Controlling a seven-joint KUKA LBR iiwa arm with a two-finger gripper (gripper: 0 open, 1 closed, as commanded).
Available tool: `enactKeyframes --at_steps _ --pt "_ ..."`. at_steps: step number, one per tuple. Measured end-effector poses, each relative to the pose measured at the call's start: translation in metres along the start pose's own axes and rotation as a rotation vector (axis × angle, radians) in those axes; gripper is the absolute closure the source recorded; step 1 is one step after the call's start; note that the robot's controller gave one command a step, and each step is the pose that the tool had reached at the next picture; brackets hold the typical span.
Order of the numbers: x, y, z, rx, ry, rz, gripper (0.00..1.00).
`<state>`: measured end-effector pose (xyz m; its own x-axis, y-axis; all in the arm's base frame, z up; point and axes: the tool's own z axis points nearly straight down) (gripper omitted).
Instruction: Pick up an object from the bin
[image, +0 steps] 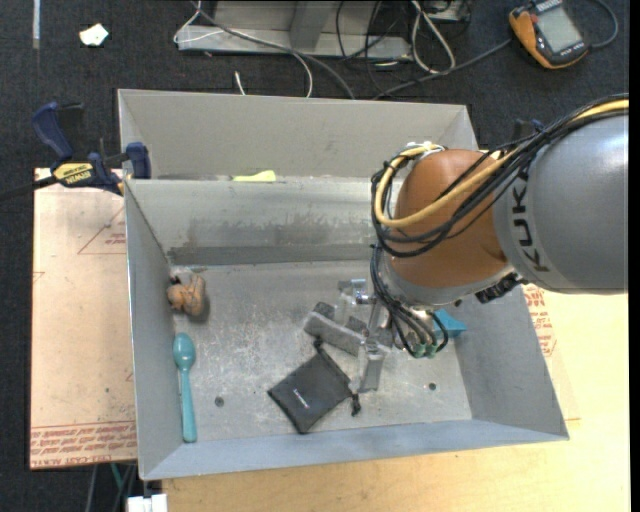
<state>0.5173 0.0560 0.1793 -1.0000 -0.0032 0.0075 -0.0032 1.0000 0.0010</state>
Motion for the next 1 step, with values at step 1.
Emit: enactKeyframes --at_steps 1 --pt "-0.0016 -0.0003 -0.0045 -0.001 -0.008 0.002 0.0"
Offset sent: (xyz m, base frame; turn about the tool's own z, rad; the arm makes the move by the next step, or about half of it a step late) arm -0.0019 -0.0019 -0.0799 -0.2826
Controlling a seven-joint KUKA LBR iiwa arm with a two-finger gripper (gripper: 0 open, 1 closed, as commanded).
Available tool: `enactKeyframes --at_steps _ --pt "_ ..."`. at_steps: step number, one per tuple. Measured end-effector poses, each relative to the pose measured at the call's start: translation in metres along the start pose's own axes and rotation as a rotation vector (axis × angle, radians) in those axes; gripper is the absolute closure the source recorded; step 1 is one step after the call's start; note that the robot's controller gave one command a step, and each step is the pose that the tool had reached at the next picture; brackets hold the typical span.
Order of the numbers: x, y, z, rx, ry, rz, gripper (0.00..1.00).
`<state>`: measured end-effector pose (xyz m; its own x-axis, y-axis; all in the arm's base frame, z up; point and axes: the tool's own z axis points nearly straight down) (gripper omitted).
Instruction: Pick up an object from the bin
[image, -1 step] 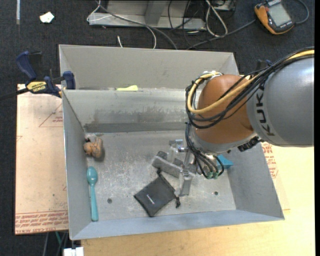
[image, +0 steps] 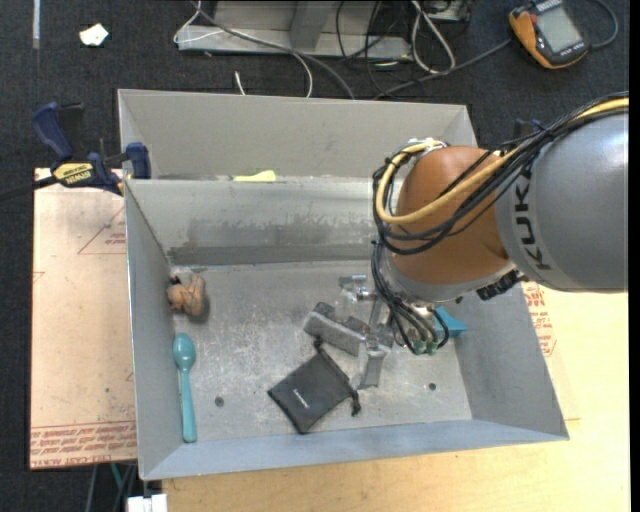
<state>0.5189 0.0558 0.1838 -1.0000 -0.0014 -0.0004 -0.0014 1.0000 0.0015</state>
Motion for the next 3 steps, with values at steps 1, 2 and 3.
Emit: enactKeyframes --at_steps 1,2,3 --pt "-0.001 0.0 0.035 0.0 -0.009 -0.13 0.0" --pt "0.006 0.005 0.078 -0.001 -0.001 -0.118 0.0" --pt "0.016 0.002 0.092 -0.001 0.002 -0.146 0.0"
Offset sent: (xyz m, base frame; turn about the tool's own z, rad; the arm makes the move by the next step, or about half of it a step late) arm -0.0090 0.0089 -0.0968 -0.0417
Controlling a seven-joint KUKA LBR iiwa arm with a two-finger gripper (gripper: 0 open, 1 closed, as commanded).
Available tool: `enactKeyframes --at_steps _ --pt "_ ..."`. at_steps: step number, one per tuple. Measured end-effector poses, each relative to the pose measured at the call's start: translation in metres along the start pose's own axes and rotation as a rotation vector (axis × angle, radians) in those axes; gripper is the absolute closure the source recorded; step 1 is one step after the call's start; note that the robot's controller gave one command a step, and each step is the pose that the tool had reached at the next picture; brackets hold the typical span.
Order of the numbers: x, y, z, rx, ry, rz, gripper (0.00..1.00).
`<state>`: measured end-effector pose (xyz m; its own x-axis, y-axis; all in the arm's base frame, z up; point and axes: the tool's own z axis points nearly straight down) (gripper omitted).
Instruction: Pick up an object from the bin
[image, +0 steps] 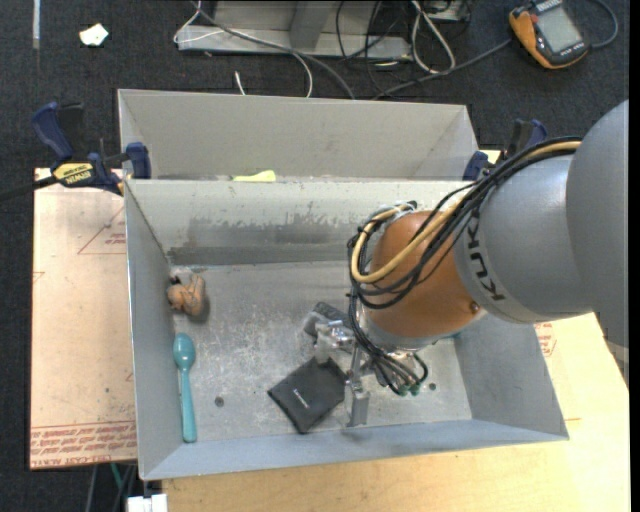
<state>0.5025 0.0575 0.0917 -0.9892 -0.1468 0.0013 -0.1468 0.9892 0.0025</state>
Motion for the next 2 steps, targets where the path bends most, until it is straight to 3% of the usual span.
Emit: enactKeyframes --at_steps 1,2 --pt "0.003 0.006 0.004 0.0 0.0 -0.177 0.0" --pt "-0.054 0.046 0.018 0.0 -0.001 -0.247 0.0"
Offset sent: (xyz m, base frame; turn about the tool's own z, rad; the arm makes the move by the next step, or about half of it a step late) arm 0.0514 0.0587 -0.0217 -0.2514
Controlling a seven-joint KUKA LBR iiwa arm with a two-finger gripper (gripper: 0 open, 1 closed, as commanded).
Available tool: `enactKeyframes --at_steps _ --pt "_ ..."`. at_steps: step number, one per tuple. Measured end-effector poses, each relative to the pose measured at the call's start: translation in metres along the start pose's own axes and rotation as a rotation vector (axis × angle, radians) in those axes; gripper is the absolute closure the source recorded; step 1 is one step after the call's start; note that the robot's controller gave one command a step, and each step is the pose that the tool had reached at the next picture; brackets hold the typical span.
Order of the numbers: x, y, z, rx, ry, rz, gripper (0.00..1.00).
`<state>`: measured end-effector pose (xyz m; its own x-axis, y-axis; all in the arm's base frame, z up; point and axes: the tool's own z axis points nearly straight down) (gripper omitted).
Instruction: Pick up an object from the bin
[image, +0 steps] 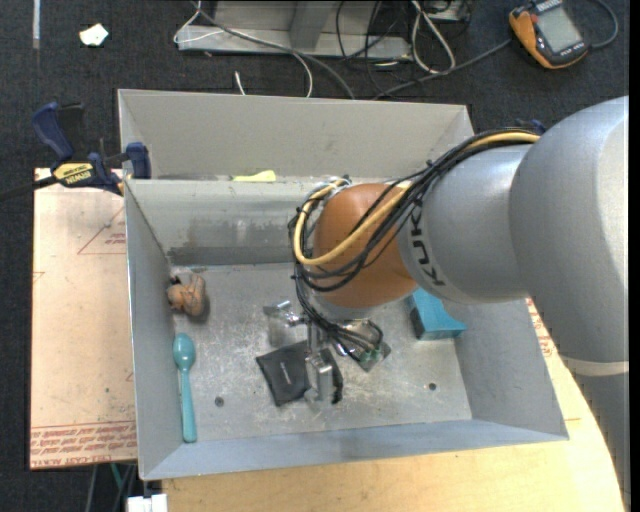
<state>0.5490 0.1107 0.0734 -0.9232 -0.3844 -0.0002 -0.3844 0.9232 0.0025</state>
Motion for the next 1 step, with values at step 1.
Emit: enactKeyframes --at_steps 1 --pt "0.0228 -0.0725 -0.0625 0.0 0.005 0.15 1.0"
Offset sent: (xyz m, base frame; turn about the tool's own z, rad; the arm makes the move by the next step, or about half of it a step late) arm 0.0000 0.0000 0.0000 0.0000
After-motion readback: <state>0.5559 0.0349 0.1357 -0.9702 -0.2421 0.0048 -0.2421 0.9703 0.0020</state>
